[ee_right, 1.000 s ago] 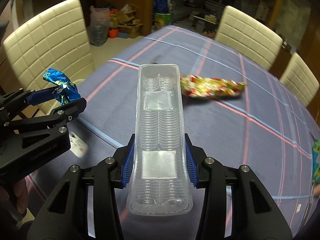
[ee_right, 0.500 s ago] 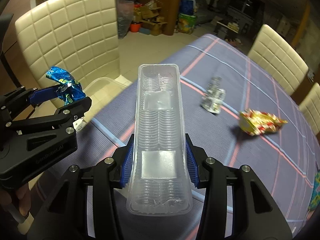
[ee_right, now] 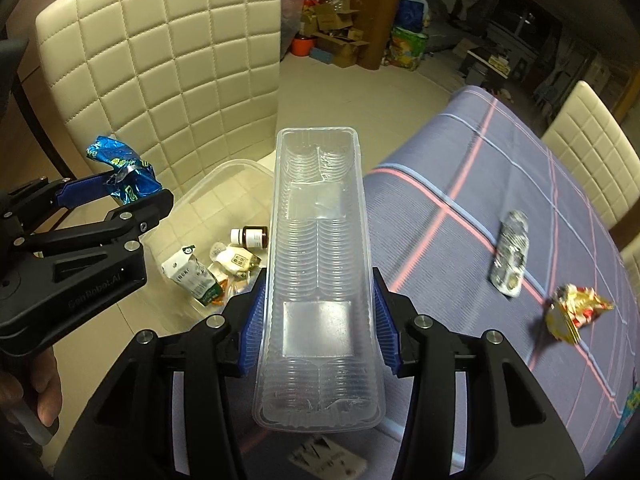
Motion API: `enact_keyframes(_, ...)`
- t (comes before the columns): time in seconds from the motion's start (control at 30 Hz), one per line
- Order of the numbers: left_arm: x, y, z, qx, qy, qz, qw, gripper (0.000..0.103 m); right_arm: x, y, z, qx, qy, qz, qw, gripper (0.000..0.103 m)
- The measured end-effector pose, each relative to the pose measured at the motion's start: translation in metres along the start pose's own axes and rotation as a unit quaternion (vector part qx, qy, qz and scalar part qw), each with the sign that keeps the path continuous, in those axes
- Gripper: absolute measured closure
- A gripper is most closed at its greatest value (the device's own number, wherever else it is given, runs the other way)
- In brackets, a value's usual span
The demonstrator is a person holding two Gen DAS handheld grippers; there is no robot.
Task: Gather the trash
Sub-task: 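Carry the blue wrapper and clear tray over the bin and open the left tool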
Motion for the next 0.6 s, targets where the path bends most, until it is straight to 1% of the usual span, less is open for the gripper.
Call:
enact_keyframes(0.17, -0.01, 0.002, 0.01, 0.007, 0.006, 0.003, 1.0, 0.045, -0.009, 0.01, 0.007, 0.007, 0.005, 0.0, 1.0, 0.053)
enact_keyframes(0.4, -0.017, 0.006, 0.019, 0.006, 0.019, -0.002, 0.9998, 0.044, -0.019, 0.017, 0.013, 0.014, 0.01, 0.003, 1.0, 0.052)
enact_keyframes(0.6, -0.023, 0.007, 0.022, 0.008, 0.02, 0.001, 0.9998, 0.043, -0.021, 0.02, 0.017, 0.017, 0.014, 0.001, 1.0, 0.051)
Point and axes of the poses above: each gripper's, at about its wrist camera, not at the fingertips, and x roughly against the way its jaws point, z to its left, y to its top, the point moved 9 cm from there along -x, roughly the way its jaws point, and after that the axes turned 9 degrees about -z, right-handed, at the moved point
